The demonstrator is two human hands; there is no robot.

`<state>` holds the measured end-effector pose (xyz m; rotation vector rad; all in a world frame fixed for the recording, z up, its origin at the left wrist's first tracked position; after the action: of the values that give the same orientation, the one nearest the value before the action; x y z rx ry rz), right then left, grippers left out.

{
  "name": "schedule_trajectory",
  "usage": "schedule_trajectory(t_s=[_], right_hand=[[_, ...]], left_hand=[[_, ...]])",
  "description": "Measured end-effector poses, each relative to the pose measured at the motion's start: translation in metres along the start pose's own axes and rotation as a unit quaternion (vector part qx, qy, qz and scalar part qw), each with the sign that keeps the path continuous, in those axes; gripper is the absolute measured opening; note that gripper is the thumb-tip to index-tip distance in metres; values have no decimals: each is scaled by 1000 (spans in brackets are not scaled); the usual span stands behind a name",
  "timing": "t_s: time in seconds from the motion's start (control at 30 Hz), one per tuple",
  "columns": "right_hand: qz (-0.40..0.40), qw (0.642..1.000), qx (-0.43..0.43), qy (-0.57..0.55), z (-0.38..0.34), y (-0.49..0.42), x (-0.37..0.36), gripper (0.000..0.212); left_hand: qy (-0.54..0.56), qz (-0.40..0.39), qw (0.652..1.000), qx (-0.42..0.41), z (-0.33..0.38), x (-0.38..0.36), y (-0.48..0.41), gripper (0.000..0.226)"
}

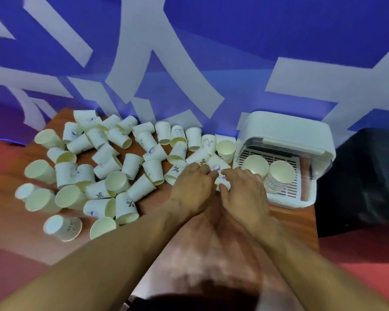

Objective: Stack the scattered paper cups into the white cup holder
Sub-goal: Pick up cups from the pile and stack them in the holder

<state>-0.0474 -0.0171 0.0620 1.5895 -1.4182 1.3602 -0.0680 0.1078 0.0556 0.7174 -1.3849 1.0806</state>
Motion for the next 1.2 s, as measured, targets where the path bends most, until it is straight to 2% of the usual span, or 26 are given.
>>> schedule_trajectory(t_s=[0.3,0.43,0.63,0.93,1.2], right_hand=[[-76,993,94,-10,-91,21,-33,29],[-119,984,132,-11,-133,24,-54,34],[-190,966,175,-5,-183,36,-89,29],[-252,937,241,37,-218,64,-148,24],[-288,908,277,124,-229,67,-185,40]], left_hand=[[-15,-22,991,134,-50,21,100,24],[2,-57,975,215,-75,15,154,28],[36,-83,942,322,-99,9,218,33],[53,-132,929,342,-113,-10,265,29],[39,-178,932,314,-124,-33,276,28]])
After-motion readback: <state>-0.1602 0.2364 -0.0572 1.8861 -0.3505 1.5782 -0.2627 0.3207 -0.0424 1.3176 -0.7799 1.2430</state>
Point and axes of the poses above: each hand's wrist, its own y-axis away from the middle knuckle, its own x-axis out of the back of the hand, z = x × y, the point moved 4 cm from there along -y, towards the middle knuckle, and after that the axes turned 12 degrees about -x, right-handed, at the moved point
